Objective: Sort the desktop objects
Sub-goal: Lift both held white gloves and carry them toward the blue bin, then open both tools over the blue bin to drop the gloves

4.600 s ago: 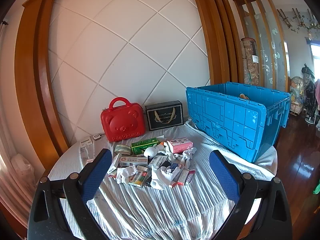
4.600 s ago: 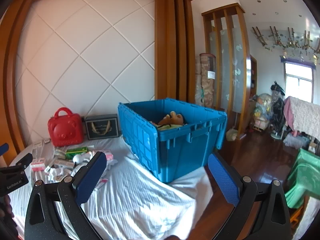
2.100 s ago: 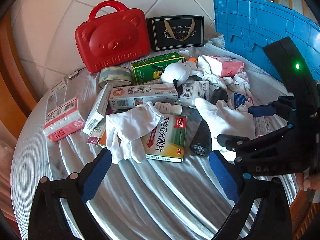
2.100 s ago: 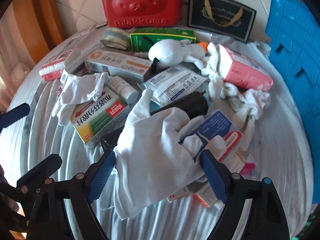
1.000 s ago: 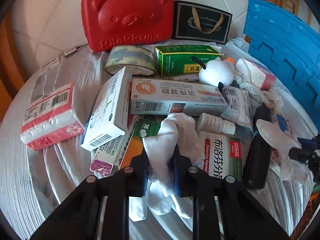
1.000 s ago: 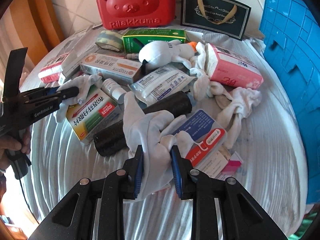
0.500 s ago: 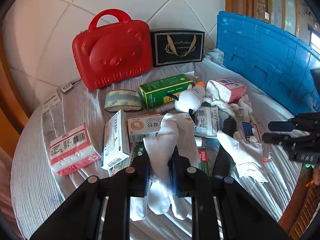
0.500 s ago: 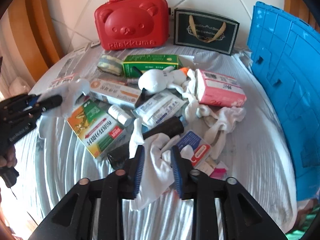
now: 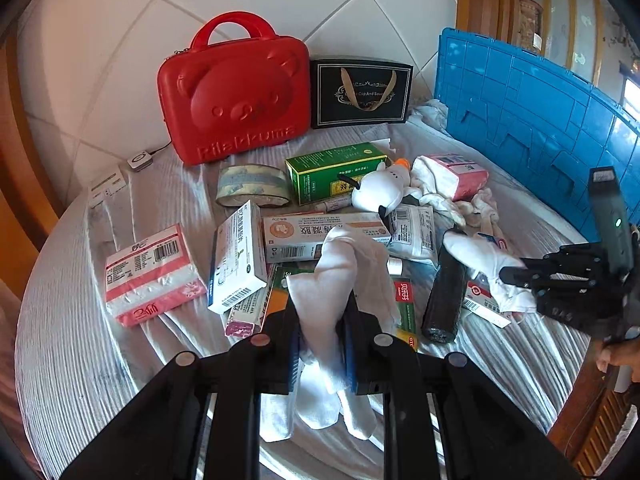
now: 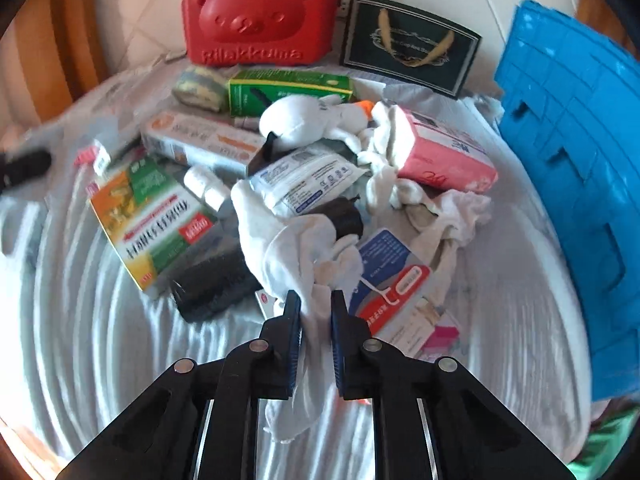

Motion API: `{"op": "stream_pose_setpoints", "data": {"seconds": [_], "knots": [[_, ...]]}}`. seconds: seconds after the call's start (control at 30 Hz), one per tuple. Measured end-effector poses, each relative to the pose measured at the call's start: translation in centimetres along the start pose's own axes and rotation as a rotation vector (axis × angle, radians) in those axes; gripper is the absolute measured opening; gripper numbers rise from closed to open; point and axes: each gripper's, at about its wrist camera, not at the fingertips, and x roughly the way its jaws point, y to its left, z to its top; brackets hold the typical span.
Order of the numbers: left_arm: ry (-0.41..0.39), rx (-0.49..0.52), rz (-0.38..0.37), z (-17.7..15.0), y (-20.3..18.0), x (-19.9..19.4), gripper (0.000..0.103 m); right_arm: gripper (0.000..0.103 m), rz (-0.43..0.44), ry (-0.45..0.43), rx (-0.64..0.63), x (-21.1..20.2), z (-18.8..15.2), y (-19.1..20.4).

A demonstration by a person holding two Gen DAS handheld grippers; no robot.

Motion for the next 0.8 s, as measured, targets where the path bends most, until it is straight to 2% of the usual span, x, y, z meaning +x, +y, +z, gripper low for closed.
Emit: {"op": "stream_pose_setpoints", "data": {"seconds": [0.07,0.17,0.4,0.6,0.8], "knots": [[-0.013,0.014,0.000,0.5,-0.3,-0.5,0.017,0.014,0.038,-0.040,0.070,-2.2,0.6,-1.1],[-0.046,0.033,-0.013,1.8,-0.9,-1.7,0.017,0.014,0.053,-0.102,0.105,-5.6,1.8,-1.6],[-0.202,0.127,-0.081,6.9,-4.7,-6.6,0.017,0.014,0.058,-0.272,0.158,-15.1,4.0,-3.1],[-0.357,0.244,-0.206,12.6,-11.9,-10.4,0.017,0.014,-0.034,-0.471,0.210,-25.4,4.2,-6.4],[-0.484,0.355,-0.343,18.4,-22.6,-11.9,0.017,0.014,-0.203,-0.636,0.282,-33.6,3.3,-13.4]]}}
